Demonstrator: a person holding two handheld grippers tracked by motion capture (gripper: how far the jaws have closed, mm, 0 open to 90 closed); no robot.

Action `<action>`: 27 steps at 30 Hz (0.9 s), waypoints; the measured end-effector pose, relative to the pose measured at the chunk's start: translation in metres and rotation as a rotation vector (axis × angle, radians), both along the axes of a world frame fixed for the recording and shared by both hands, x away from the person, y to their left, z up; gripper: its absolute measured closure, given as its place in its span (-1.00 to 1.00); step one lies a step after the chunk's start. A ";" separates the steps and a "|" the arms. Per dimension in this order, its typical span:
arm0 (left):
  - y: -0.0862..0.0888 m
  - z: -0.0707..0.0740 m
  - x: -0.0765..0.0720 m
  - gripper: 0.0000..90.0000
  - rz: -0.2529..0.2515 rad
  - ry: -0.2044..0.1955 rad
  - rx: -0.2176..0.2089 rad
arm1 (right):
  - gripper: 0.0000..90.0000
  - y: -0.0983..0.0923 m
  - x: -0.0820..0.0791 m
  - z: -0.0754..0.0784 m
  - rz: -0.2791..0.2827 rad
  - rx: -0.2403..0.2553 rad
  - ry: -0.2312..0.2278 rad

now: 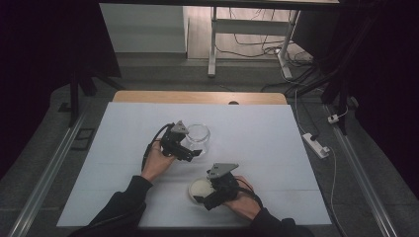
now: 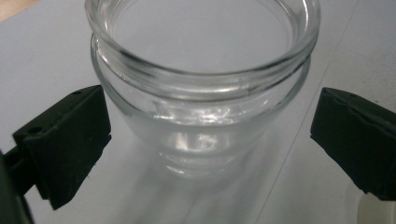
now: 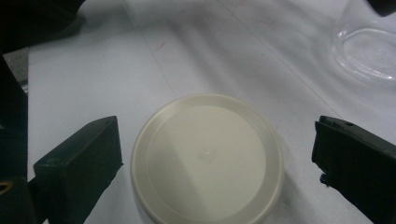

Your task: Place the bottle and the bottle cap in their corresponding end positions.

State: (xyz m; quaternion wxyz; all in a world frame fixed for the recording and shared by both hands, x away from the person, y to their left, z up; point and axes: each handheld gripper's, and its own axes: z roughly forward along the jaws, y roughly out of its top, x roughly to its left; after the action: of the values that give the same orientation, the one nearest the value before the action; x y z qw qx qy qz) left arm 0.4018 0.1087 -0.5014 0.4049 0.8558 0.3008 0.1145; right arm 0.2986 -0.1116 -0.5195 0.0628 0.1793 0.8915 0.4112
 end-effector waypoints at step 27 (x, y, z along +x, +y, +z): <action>0.026 0.004 -0.046 -1.00 -0.006 0.071 -0.007 | -1.00 -0.016 0.006 0.013 -0.062 0.012 0.022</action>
State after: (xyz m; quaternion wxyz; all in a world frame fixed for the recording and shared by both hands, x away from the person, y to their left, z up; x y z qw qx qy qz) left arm 0.3556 0.1348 -0.4977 0.3975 0.8587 0.3129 0.0819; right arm 0.3041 -0.1277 -0.5068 0.0648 0.2118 0.8836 0.4126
